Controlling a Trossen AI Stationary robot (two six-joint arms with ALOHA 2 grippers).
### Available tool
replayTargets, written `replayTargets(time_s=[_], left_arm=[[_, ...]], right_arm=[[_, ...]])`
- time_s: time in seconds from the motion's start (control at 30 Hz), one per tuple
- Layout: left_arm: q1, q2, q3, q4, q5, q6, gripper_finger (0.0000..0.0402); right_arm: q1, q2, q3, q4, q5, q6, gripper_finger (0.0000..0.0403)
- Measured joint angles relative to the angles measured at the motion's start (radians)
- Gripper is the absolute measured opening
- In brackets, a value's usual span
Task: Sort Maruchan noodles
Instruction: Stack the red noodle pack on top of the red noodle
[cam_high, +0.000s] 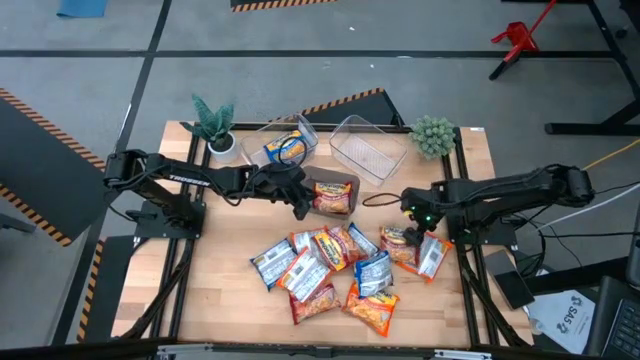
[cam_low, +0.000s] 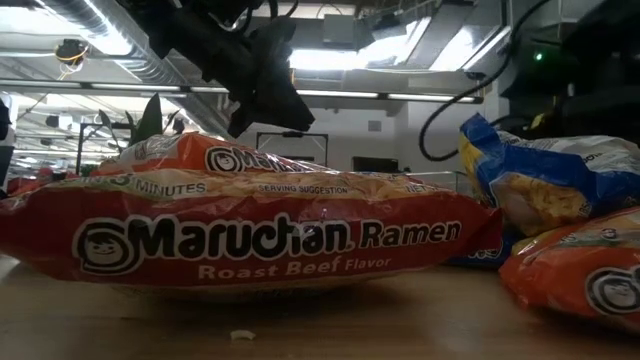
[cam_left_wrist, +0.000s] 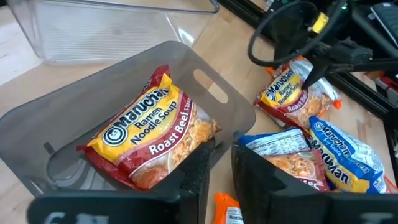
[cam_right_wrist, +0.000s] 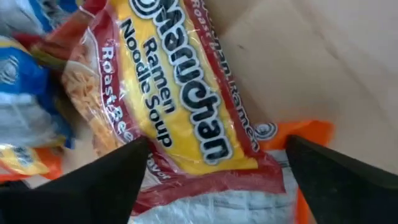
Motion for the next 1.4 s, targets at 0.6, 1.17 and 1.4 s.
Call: replayTargets(time_s=[0.6, 1.17, 1.4], left_arm=[[0.000, 0.000, 0.000, -0.001, -0.027, -0.002, 0.0062], [0.000, 0.000, 0.000, -0.001, -0.062, -0.002, 0.0058], [0.000, 0.000, 0.000, -0.001, -0.061, -0.002, 0.0058]], right_arm=[[-0.010, 0.131, -0.019, 0.200, -0.134, -0.095, 0.0388], [-0.009, 0.213, -0.022, 0.292, -0.238, -0.146, 0.0142], [-0.009, 0.217, 0.022, 0.259, -0.211, -0.139, 0.0113]])
